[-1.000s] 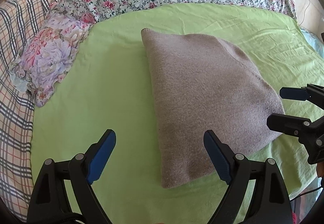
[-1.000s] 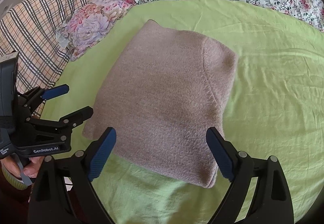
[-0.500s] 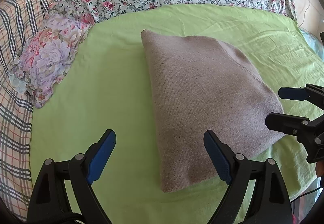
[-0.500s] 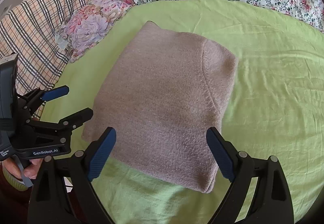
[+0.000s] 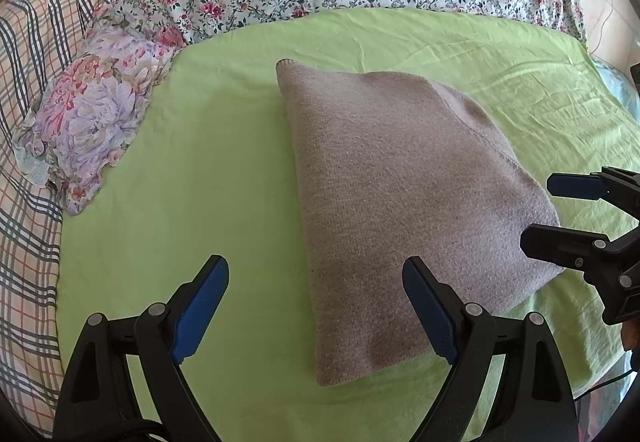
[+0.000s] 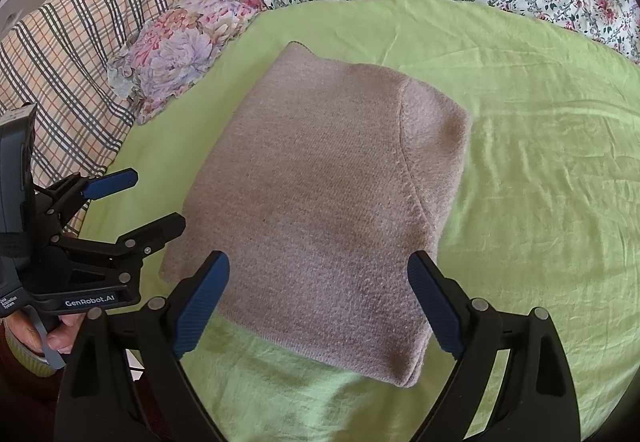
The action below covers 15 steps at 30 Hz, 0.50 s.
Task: Fold small clothes
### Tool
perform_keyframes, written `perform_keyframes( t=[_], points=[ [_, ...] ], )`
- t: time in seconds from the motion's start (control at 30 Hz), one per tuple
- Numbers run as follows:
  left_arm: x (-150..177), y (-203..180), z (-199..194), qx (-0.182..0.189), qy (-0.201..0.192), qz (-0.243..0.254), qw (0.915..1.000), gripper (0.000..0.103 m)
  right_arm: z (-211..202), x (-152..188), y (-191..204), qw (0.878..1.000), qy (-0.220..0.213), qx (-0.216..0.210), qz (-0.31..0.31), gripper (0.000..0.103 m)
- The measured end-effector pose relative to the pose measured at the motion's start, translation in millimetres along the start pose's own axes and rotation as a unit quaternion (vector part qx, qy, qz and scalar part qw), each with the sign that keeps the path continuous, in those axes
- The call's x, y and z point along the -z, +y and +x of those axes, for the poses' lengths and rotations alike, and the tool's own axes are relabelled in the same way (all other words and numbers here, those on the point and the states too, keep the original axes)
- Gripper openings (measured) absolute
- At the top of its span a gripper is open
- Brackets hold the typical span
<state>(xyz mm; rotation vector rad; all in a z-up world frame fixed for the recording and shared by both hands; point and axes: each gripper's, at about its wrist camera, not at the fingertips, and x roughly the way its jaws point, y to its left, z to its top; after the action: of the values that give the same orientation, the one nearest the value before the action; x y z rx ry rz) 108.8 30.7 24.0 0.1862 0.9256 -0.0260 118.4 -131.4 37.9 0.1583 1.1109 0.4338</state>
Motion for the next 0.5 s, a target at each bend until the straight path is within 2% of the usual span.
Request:
perform_keyframes(
  t=[0.5],
  points=[
    [-4.4,-2.6,1.2,0.002,-0.001,0.004,1.0000,0.089,1.2,-4.3,-2.1,1.000,-0.002,-0.003,0.001,0.091]
  ],
)
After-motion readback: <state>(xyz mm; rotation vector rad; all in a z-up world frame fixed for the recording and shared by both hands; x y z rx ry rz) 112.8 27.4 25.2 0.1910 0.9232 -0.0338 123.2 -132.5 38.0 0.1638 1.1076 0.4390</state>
